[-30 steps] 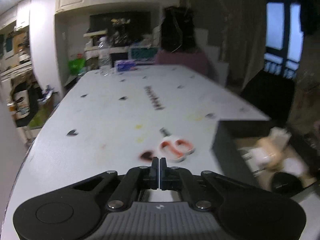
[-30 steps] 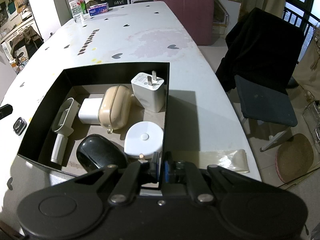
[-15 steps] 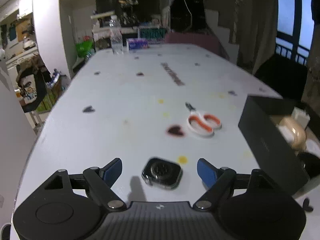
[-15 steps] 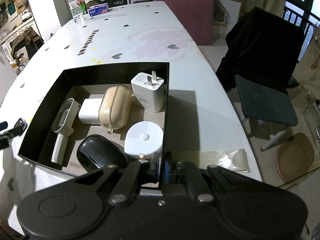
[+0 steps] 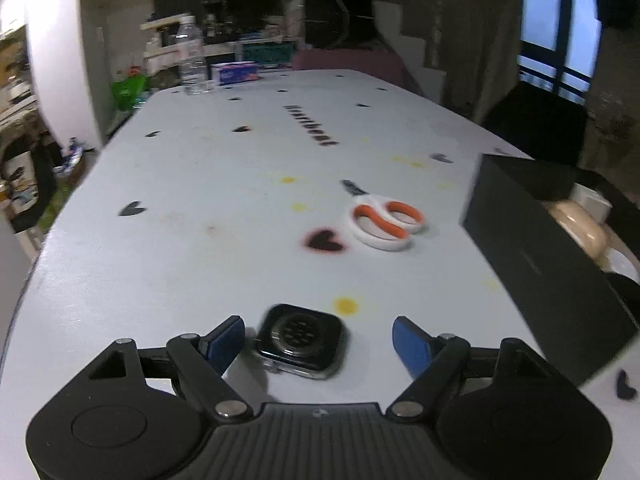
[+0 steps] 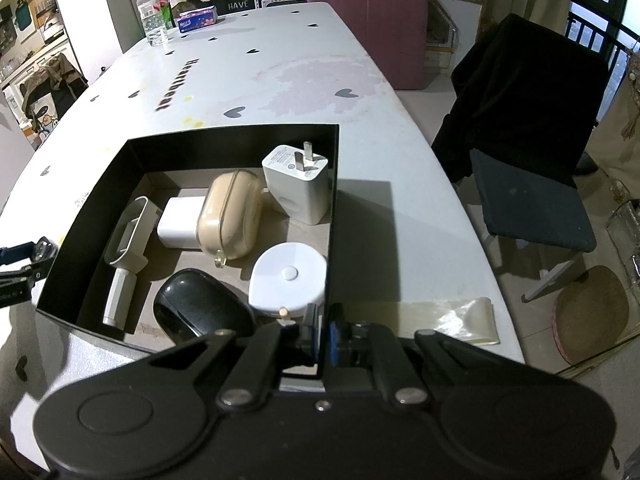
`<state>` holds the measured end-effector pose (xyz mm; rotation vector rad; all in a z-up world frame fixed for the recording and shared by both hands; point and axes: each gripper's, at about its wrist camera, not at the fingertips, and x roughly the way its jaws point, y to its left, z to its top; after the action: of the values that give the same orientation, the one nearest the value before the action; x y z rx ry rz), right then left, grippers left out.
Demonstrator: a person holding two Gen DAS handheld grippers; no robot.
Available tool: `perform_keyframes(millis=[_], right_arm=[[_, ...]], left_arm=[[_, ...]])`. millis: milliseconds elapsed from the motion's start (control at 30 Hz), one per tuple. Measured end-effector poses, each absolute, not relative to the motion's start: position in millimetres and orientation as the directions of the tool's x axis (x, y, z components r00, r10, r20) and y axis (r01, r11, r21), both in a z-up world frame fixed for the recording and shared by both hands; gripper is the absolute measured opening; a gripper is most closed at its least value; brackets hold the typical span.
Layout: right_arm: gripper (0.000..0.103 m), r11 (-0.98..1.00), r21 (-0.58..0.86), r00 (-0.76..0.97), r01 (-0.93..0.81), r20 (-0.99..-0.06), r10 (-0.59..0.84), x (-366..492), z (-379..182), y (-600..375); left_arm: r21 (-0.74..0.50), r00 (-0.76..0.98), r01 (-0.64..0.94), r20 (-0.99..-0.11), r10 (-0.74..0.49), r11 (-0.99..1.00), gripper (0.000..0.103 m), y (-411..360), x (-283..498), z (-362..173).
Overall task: Organize rigid objects
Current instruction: 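Lower the left gripper onto the black smartwatch and close it, then carry the smartwatch into the box and open the left gripper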
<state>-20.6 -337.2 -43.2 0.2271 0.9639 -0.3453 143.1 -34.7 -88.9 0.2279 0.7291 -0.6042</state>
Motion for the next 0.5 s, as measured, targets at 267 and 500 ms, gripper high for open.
perform_keyframes(millis=[267, 500], right_arm=[[0.006, 0.922, 0.034, 0.522, 0.385, -0.833, -0.186, -20, -43, -338], [0.006, 0.923, 0.031, 0.520, 0.384, -0.833, -0.188, -20, -43, -337]], left_arm=[[0.002, 0.558, 0.616, -0.706, -0.435, 0.788, 0.062, -45, 133, -86], [0.005, 0.598, 0.549, -0.701, -0.388, 0.836, 0.057, -52, 137, -86]])
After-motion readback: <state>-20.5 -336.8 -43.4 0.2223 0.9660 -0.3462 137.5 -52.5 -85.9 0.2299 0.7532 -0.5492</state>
